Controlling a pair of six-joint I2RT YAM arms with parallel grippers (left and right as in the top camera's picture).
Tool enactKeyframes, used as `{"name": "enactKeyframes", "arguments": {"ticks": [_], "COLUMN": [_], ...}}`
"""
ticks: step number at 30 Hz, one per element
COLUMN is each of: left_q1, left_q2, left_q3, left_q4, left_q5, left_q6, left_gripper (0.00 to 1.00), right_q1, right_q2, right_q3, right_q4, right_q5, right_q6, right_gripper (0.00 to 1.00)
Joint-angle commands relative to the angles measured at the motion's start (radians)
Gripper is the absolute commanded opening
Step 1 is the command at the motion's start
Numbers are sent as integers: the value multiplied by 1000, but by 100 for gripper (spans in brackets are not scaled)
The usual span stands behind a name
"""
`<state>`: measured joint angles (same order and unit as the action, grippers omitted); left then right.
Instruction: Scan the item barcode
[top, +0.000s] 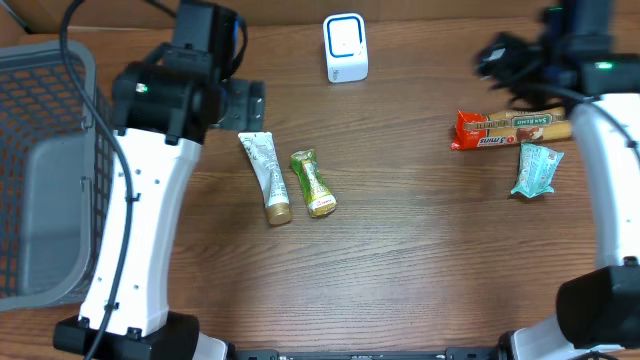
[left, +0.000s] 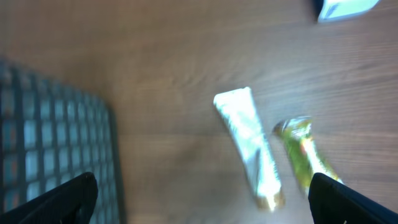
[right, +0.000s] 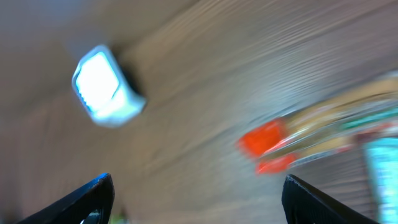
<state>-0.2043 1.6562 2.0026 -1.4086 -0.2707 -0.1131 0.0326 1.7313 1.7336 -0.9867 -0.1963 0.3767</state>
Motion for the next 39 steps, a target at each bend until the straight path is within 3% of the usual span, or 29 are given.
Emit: {"name": "enactKeyframes", "arguments": {"ticks": [1,3,10,21,30,35,39], "left_q1": [144,305,497,504,504,504,504], "left_q2": [-3,-3,-2,-2,3,3,3], "left_q3": [123,189,193,193,193,193,193], "left_q4": [-63,-113,-172,-191,-191,-191,-191], "left_q5": [131,324,342,333,323,323,323], "left_q6": [-59,-45,-35,39,39,39,39], "left_gripper": [100,99,100,100,100,100,100], "right_q1": [157,298,488,639,668,668,668], "right_q2": [19,32,124,325,421,439,439], "right_q3": [2,2,1,-13,-13,-24,-26], "right_q4": [-28,-29,-33,-63,-32,-17,-17], "right_q5": [-5,10,-40,-45,-45,-14,-14], "right_q6": [-94,-93,-58,-6,47,72,72], "right_gripper": [88,91,93,91,80,63,63]}}
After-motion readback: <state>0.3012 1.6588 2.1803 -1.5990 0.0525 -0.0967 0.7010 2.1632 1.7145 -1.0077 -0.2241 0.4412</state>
